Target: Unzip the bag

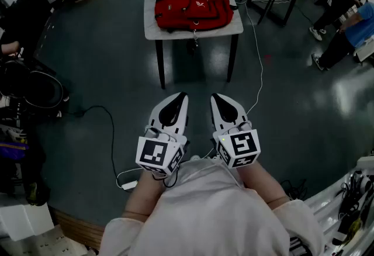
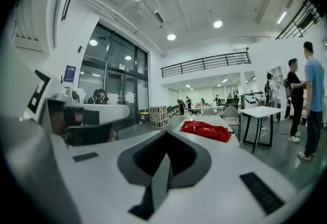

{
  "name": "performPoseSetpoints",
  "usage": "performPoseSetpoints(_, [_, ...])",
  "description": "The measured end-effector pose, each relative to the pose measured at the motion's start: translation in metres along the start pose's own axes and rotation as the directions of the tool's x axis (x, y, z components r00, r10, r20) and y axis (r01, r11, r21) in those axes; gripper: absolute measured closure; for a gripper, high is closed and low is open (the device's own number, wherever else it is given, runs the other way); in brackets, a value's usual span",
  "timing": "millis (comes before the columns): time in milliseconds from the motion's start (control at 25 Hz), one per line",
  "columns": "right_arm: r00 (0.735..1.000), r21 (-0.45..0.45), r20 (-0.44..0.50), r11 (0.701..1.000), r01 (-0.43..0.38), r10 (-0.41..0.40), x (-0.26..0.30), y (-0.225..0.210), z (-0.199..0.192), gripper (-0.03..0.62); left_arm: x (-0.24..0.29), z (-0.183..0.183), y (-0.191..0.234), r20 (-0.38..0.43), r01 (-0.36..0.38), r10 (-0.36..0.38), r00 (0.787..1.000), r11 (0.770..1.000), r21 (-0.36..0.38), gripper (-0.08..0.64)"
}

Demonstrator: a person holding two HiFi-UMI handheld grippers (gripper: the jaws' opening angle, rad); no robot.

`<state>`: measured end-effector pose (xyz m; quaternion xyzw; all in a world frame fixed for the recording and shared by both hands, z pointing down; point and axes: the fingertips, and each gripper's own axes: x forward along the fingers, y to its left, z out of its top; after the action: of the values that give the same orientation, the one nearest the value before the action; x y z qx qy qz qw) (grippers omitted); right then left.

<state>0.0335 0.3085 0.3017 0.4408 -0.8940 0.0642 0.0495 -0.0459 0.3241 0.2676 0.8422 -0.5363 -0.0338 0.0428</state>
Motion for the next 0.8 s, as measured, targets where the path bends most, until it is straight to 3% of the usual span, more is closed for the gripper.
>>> performPoseSetpoints(360, [1.0,-0.004,-0.024,1.0,-0.005,0.004,0.011,0.003,-0.004,0.566,0.005,-0.003,0.012,-0.008,-0.005,0.005,1.0,1.0,-0.011,0.534])
performPoseSetpoints(560, [0.999,0.055,-0.033,0.998,0.008,-0.006,0.016,0.001,-0.007,0.566,0.005,-0.006,0.017,-0.018,-0.007,0.007,1.0,1.0,-0.021,0.534])
performPoseSetpoints(800, [0.996,0.061,-0.093,0.998,0.011,-0.005,0.031,-0.002,-0.026,0.566,0.009,-0.027,0.031,-0.063,-0.023,0.02,0.998,0.999,-0.049,0.534])
